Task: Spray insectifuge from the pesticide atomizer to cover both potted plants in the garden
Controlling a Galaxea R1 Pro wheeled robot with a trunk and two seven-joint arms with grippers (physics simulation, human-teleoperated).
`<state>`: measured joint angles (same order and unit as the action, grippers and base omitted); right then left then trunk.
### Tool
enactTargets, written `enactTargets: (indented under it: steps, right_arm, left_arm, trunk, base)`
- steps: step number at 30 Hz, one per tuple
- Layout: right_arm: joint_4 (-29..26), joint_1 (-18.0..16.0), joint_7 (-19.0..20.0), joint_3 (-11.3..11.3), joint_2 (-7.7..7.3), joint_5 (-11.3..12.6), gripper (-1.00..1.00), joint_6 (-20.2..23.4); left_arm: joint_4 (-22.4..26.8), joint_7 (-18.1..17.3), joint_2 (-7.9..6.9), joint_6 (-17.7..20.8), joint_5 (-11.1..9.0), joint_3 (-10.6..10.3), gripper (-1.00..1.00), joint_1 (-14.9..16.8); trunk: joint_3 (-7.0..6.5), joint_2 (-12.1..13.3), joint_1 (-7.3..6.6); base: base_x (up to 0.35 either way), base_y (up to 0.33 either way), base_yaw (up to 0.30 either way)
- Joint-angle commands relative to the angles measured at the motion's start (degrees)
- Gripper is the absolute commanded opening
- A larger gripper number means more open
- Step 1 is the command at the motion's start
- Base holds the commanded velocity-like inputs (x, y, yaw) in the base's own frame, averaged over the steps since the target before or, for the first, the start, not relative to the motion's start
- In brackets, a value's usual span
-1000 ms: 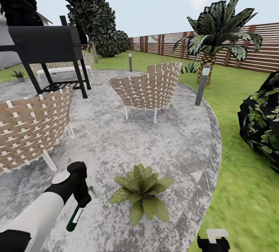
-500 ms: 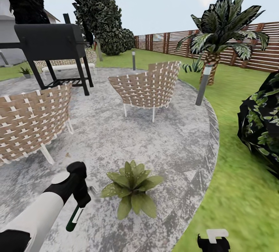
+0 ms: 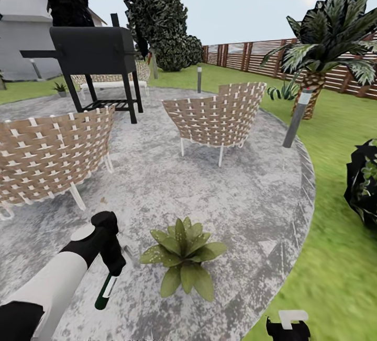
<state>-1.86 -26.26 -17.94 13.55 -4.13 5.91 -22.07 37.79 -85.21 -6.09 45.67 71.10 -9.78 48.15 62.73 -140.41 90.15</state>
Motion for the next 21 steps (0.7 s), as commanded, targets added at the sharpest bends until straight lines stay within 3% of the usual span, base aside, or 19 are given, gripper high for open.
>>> enactTargets:
  steps: [1,6,21]
  right_arm:
    - [0.01,-0.02,-0.07,0.51,-0.02,0.59,1.00,-0.18]
    - [0.01,-0.02,-0.08,0.51,-0.07,0.54,1.00,-0.20]
    - [0.09,-0.02,-0.07,0.51,-0.18,0.56,1.00,-0.17]
  left_arm:
    - [0.08,-1.86,0.00,0.58,0.82,-0.32,-1.00,0.68]
    - [0.08,-4.73,0.71,0.81,8.87,-0.30,-1.00,2.46]
    - [0.09,-4.79,0.91,1.00,9.53,-0.15,-1.00,2.65]
  trunk:
    - [0.06,-0.02,-0.01]
    - [0.06,-0.02,-0.01]
    - [0.06,-0.02,-0.01]
  base:
    - [0.001,-0.001,0.274]
    - [0.000,0.000,0.271]
    - [0.096,-0.214,0.015]
